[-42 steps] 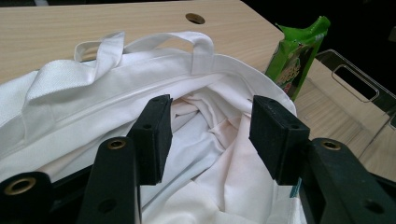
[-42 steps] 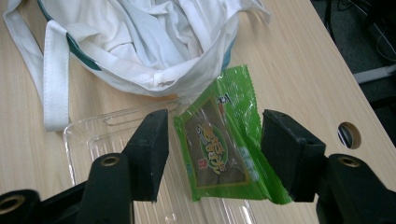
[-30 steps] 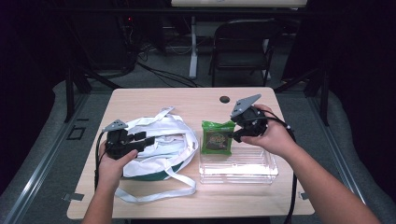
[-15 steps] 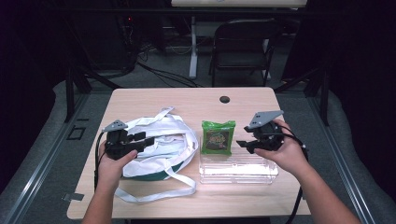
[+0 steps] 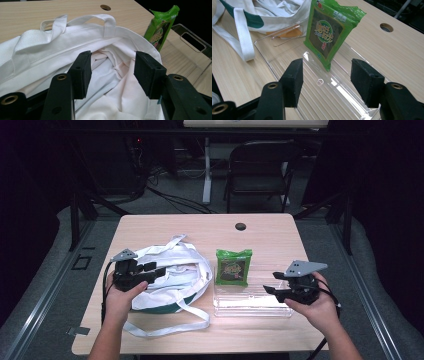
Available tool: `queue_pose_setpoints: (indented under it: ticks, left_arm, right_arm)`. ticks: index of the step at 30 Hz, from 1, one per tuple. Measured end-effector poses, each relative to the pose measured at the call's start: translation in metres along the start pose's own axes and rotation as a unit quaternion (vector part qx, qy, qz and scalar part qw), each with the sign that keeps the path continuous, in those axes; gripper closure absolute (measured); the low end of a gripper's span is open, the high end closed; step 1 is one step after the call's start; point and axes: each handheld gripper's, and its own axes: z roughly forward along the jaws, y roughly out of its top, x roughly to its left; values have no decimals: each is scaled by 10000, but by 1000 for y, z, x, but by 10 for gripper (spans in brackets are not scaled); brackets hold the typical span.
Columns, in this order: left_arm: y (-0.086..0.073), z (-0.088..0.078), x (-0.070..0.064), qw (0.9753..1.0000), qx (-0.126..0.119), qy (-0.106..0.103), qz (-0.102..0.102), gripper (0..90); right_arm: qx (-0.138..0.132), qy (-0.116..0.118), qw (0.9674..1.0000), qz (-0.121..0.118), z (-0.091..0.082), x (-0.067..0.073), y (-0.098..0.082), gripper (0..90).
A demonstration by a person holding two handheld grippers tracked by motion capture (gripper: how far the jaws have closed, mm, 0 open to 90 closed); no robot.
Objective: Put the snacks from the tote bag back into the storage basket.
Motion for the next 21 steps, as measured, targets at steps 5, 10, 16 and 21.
queue_pose_setpoints:
  ticks: [5,10,16,21]
  left_arm:
    - [0,0,0,10000,5,23,9,479]
    - [-1,1,-1,10000,-6,29,-2,478]
    - [-1,1,0,10000,5,38,1,478]
    - [-2,3,-1,10000,26,75,24,477]
  right_arm:
    - [-61,-90,9999,61,1,9,-10,432]
    - [-78,-172,9998,92,5,16,-19,437]
    - [-182,-114,9993,319,12,20,-29,446]
    - [-402,-176,9983,396,16,26,-37,452]
